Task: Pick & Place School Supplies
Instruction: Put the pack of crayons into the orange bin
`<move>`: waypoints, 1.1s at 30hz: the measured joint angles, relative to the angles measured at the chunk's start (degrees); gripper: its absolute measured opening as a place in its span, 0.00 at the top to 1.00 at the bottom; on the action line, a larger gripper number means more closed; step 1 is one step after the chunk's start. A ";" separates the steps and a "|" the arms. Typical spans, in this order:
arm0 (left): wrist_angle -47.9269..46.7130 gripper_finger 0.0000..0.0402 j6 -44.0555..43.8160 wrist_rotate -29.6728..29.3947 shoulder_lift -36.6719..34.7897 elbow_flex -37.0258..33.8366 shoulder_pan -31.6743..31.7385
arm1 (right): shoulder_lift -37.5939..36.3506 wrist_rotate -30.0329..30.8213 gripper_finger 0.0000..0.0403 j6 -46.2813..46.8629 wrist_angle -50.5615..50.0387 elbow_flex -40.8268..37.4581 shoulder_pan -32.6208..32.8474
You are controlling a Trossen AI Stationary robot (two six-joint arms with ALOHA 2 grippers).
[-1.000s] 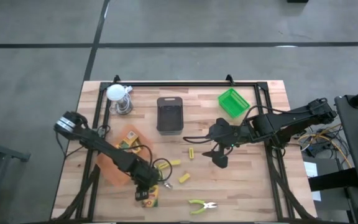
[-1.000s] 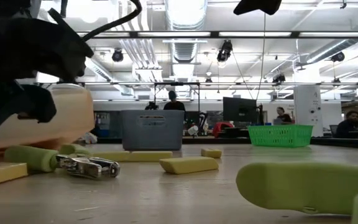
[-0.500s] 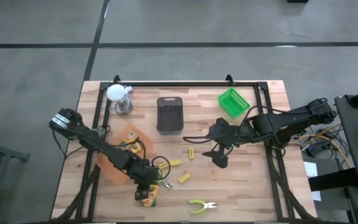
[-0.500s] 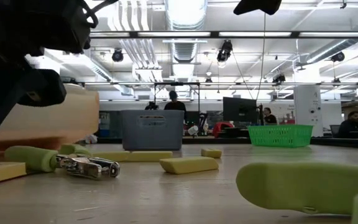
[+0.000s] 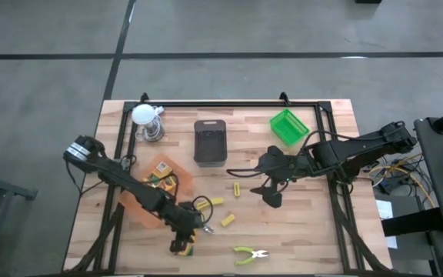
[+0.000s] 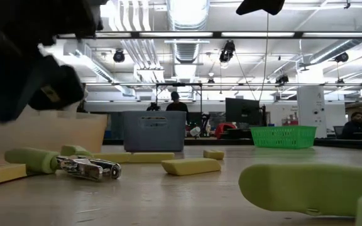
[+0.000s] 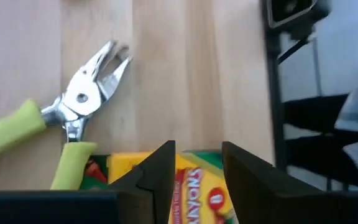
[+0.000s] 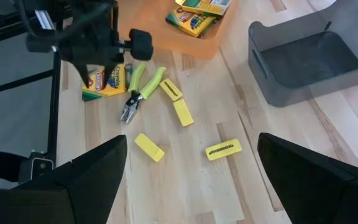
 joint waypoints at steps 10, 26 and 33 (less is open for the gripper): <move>-17.74 0.66 -50.85 -3.96 -6.55 6.87 -0.06 | 0.00 0.01 0.12 -0.01 0.01 0.01 0.02; -24.76 0.64 -79.77 -7.98 -6.73 9.58 -5.58 | 0.00 0.01 0.12 0.00 0.01 0.00 0.02; -26.43 0.52 -85.21 -0.72 -3.97 9.58 -5.92 | 0.00 0.01 0.12 0.00 0.01 0.00 0.01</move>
